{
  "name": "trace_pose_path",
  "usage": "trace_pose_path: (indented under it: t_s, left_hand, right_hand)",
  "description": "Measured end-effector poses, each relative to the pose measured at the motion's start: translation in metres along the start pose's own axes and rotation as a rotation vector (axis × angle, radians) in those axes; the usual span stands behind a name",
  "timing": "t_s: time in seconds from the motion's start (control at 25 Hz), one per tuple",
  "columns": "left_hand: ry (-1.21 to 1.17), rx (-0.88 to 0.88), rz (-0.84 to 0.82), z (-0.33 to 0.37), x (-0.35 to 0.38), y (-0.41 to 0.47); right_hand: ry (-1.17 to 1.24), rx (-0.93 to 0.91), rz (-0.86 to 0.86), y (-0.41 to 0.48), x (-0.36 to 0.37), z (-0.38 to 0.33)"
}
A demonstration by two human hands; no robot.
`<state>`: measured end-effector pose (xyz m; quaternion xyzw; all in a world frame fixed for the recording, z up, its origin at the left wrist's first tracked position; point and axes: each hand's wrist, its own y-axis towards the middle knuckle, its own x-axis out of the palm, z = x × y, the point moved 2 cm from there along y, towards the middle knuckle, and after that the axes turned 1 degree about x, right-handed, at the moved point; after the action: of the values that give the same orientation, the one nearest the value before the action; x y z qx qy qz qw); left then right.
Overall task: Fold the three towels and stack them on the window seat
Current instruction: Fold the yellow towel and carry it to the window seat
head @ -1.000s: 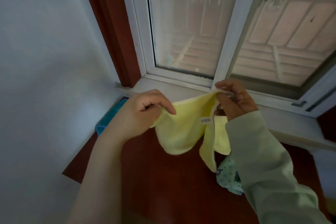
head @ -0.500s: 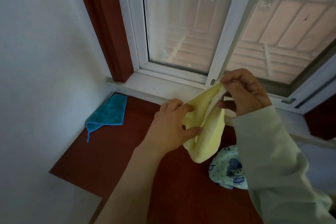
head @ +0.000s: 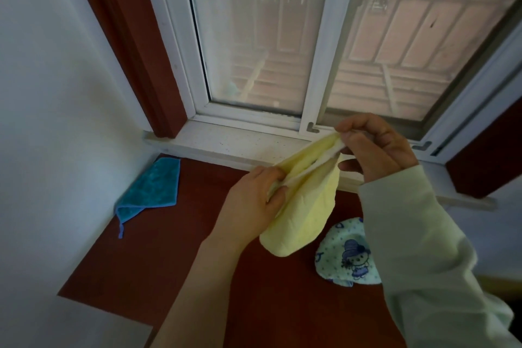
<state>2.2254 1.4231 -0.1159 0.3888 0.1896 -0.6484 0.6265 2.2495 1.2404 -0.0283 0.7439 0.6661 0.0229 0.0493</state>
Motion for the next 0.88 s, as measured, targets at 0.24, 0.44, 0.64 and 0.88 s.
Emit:
trace_pose_path:
  t_s: [0.24, 0.44, 0.64, 0.88]
  left_hand:
    - [-0.063, 0.087, 0.046, 0.005, -0.018, 0.004]
    - [-0.088, 0.281, -0.092, 0.009, -0.015, 0.001]
    - [-0.239, 0.298, -0.173, 0.012, -0.01, -0.003]
    - [-0.406, 0.157, -0.241, 0.016, -0.03, -0.004]
  right_hand:
    - [-0.165, -0.052, -0.008, 0.0, -0.014, -0.002]
    - [-0.225, -0.053, 0.037, -0.002, -0.024, -0.004]
    - [-0.312, -0.058, 0.047, -0.002, -0.033, 0.001]
    - [-0.568, -0.154, -0.152, -0.008, -0.043, -0.004]
